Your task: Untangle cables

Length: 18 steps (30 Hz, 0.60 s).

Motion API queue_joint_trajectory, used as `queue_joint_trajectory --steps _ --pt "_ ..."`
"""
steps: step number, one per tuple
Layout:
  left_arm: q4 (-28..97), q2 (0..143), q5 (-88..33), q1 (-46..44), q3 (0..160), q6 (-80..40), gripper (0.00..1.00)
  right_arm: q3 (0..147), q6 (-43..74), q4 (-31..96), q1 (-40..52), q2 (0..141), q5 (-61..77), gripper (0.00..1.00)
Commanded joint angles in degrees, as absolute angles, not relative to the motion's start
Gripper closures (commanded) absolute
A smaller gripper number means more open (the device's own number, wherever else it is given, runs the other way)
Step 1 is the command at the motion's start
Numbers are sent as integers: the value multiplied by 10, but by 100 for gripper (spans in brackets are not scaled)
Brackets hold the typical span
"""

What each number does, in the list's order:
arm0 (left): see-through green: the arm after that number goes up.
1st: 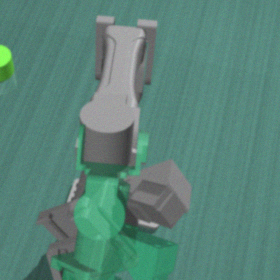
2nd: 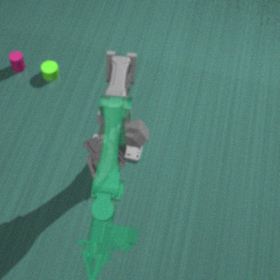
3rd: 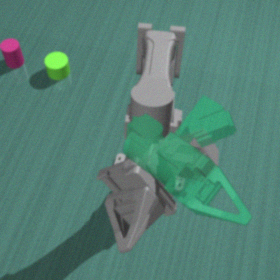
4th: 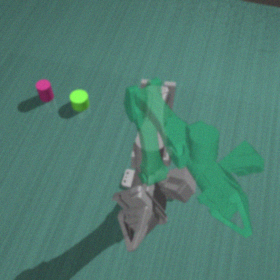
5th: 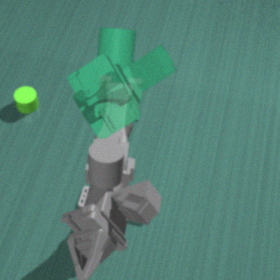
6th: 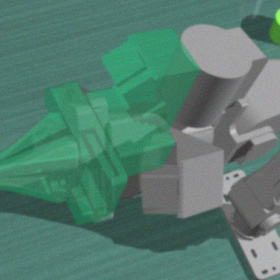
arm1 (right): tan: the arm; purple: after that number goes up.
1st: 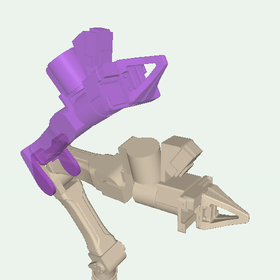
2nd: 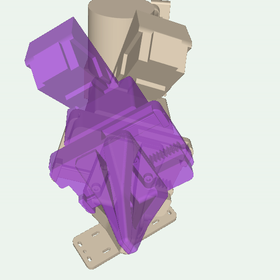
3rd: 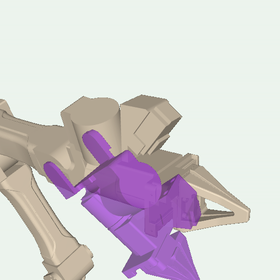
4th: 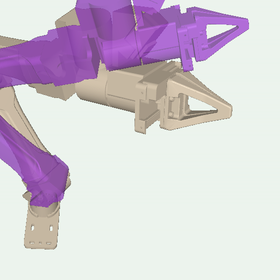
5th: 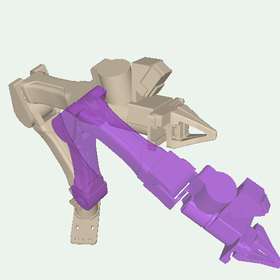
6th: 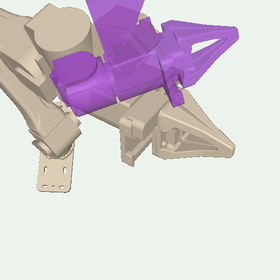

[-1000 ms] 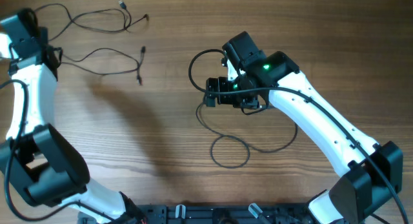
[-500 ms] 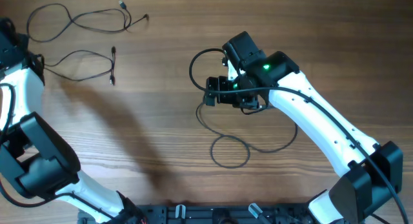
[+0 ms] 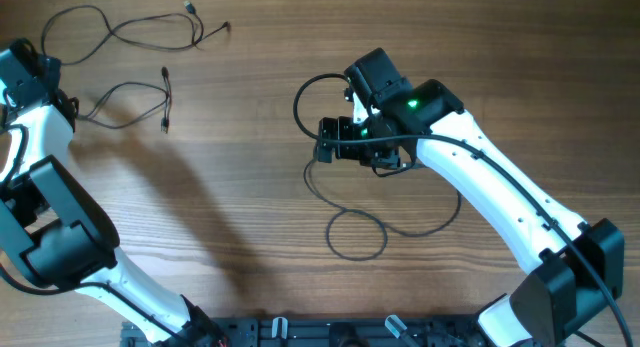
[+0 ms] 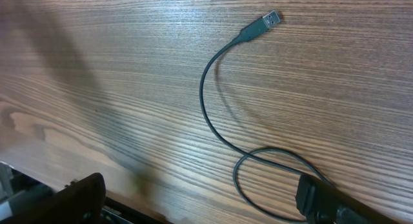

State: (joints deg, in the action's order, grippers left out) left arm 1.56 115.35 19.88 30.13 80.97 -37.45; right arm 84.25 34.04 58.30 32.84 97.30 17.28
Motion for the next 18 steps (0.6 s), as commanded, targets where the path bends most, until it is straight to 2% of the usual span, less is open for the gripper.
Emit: queue_joint_trajectory --steps 1,2,7,12,14,18 --pt "19 1155 144 303 814 -265 6 847 347 587 330 974 163 3" --pt "25 1155 128 303 814 -256 10 847 347 588 331 974 163 3" --pt "62 1155 18 299 814 -257 11 847 346 587 331 974 163 2" --pt "90 1155 -81 272 814 -257 19 847 347 587 331 974 163 1" --pt "103 1155 -81 253 814 -256 30 847 347 585 331 974 163 1" --pt "123 1155 -81 217 814 -257 77 847 347 585 331 974 162 1"
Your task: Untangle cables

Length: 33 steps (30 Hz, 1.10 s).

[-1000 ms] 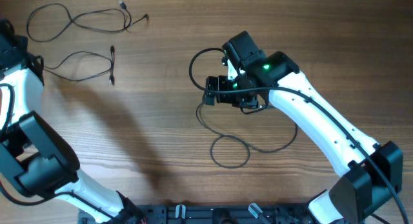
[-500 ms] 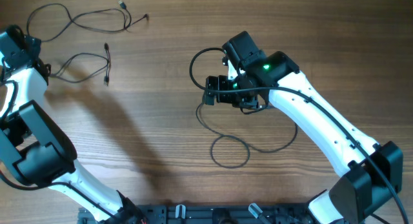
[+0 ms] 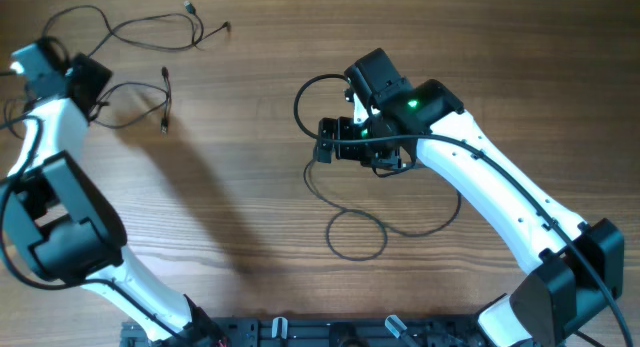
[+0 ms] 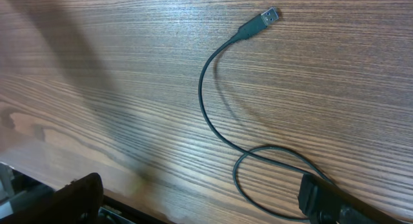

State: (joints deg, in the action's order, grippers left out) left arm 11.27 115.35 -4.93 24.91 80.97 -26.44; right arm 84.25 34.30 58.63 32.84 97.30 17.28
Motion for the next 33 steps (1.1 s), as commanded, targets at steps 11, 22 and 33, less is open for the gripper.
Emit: queue_joint_trajectory --steps 11,22,33 --pt "172 1157 32 156 814 -257 85 847 341 579 331 974 126 1" --pt "168 1163 54 153 814 -278 33 847 349 583 331 974 121 0" --pt "168 1216 55 143 814 -279 80 847 396 590 333 974 151 1"
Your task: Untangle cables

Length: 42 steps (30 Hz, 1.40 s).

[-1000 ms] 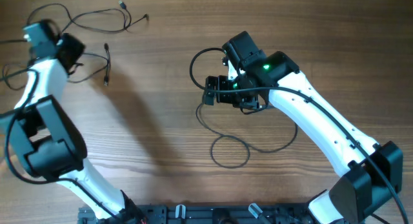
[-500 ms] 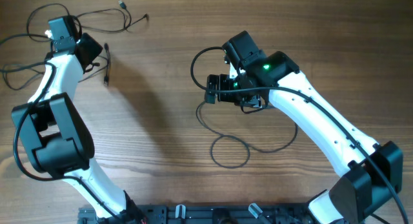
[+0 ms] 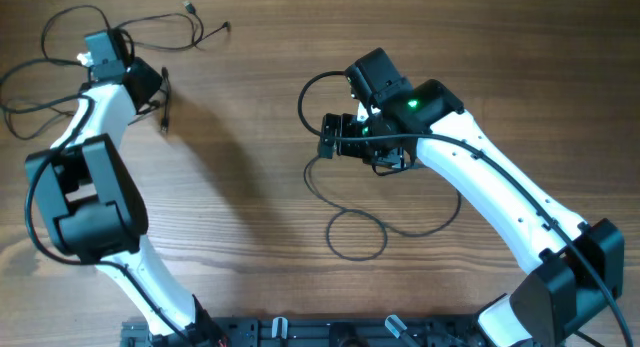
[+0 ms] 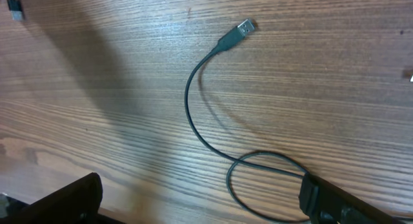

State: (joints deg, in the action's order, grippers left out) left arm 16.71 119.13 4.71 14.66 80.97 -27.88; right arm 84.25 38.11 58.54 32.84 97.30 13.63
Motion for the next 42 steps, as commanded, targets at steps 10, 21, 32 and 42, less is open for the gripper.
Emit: queue_joint_trajectory --steps 10,21,32,42 --pt "178 1245 -8 139 814 -279 96 847 396 602 336 974 150 0" --pt "200 1215 -132 123 814 -278 96 847 390 603 336 974 150 1" --pt "216 1150 -165 130 814 -276 96 847 389 609 336 974 150 0" --pt "257 1061 -169 135 814 -274 96 847 388 609 336 974 150 0"
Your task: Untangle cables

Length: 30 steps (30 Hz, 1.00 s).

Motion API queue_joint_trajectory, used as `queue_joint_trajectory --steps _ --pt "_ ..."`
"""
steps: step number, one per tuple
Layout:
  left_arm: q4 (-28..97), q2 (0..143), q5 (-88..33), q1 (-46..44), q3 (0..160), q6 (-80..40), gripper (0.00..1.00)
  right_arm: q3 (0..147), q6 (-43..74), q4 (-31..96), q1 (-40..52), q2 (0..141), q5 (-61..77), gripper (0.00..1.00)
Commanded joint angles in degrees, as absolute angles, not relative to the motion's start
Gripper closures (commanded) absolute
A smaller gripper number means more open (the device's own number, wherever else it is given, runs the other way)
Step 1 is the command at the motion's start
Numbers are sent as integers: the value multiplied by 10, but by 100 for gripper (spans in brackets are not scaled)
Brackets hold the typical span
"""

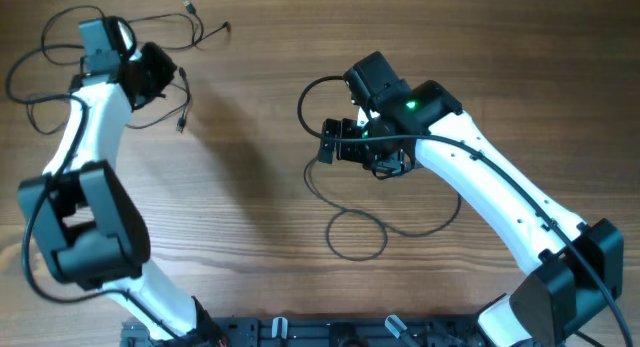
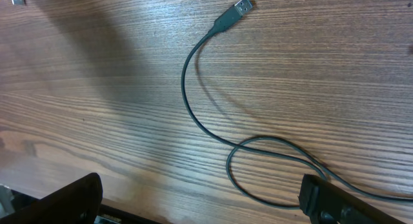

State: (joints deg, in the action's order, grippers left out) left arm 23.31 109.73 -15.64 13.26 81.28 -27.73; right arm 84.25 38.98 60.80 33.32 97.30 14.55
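A thick dark cable (image 1: 300, 109) curves round my right gripper (image 1: 323, 141) and ends in a loop near the table's middle. The right wrist view shows its USB plug (image 2: 242, 4), its run (image 2: 184, 88) and a loop touching the right finger (image 2: 329, 199). The right gripper (image 2: 197, 204) stands wide open, low over the wood, holding nothing. Thin black cables (image 1: 150, 25) lie tangled at the far left. My left gripper (image 1: 152, 73) sits among them, apparently shut on one whose two plug ends (image 1: 181, 119) trail to its right.
Two more small plugs (image 1: 190, 6) of the thin cables lie at the back edge. A small connector shows at the top left of the right wrist view. The arm bases stand along the front edge (image 1: 330, 332).
My left gripper has shifted a little right and back, and the thin cable's two plug ends have moved right with it. The right gripper stays open and has barely moved.
My left gripper began at the far left edge beside the thin cables. It then stood further right at each moment, with cable slack trailing behind it on the left. All the while the right gripper stayed open over the thick cable.
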Motion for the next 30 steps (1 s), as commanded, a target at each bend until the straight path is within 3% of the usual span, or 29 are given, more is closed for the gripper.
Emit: queue_joint_trajectory --steps 1,10,13,15,16,17,18,26,30 --pt "274 1053 -180 135 814 -274 96 847 385 609 336 974 150 0" --pt "427 959 -380 130 814 -267 96 848 345 616 326 973 142 0" --pt "497 925 -420 104 814 -214 93 848 345 631 310 964 142 0" --pt "542 911 -419 78 814 -190 81 848 344 637 295 950 142 0" --pt "572 906 -415 57 814 -173 59 848 343 641 282 935 142 0" --pt "596 904 -409 38 814 -167 19 848 342 646 270 920 142 0" --pt "626 904 -393 14 814 -167 7 848 335 655 254 900 142 0" --pt "714 915 -313 -150 814 -182 0 848 295 740 158 761 76 0" --pt "703 915 -204 -244 814 -284 0 848 296 766 138 712 58 0"
